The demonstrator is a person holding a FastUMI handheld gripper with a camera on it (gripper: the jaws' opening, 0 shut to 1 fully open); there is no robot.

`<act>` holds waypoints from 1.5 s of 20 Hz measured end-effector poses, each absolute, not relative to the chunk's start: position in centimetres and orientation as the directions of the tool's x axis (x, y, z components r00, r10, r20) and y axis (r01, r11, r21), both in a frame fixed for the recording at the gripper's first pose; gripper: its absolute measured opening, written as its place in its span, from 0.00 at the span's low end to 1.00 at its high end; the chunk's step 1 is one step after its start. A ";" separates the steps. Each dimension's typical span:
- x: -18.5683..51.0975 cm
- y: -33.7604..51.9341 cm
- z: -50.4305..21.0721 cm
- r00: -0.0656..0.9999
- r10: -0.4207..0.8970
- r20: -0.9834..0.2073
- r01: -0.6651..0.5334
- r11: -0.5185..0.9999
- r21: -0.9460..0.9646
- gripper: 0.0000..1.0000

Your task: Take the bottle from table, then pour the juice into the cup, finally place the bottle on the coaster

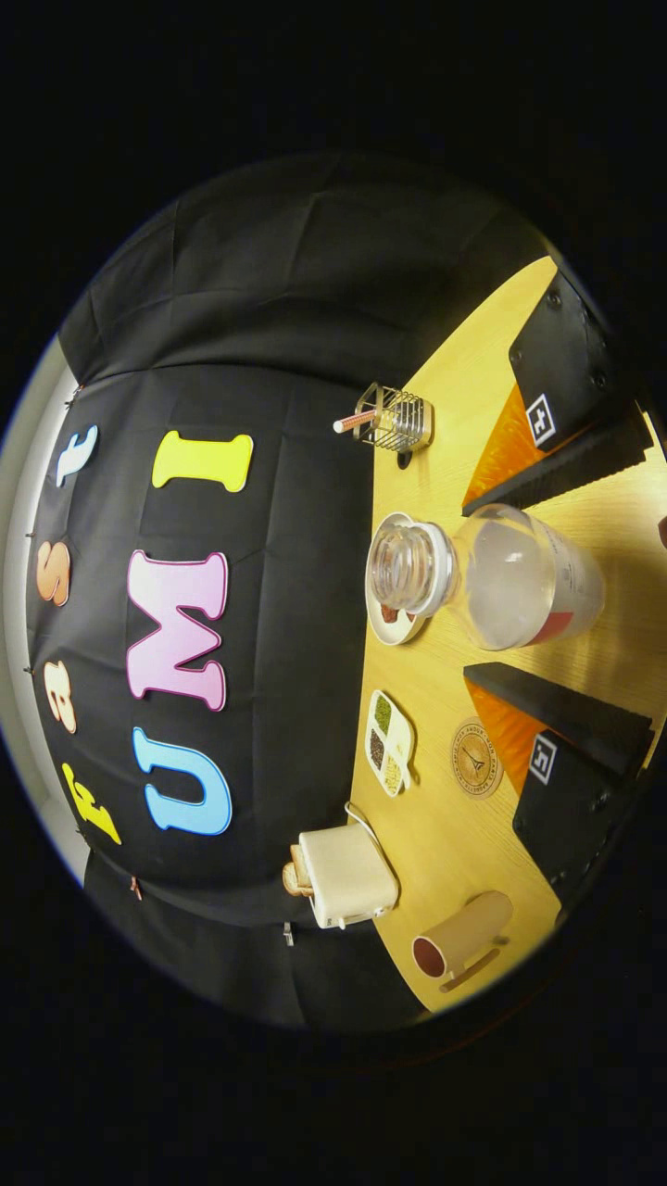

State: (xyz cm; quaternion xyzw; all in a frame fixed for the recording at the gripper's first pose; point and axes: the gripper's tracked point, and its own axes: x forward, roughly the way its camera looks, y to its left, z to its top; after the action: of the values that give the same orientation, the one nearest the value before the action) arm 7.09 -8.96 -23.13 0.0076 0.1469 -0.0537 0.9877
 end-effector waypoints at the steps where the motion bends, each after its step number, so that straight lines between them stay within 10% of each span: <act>1: 7.1 -9.1 -23.2 0.950 -0.108 -0.292 0.112 0.994 -0.002 0.93; 8: 7.1 -8.7 -22.8 0.951 -0.078 -0.300 0.066 0.997 -0.051 0.75; 30: 10.2 10.9 -10.7 0.978 0.091 -0.189 -0.189 0.772 -0.607 0.74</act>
State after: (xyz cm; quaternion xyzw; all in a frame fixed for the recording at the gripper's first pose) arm 10.25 10.91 -10.72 -0.3294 0.0743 0.0746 0.9383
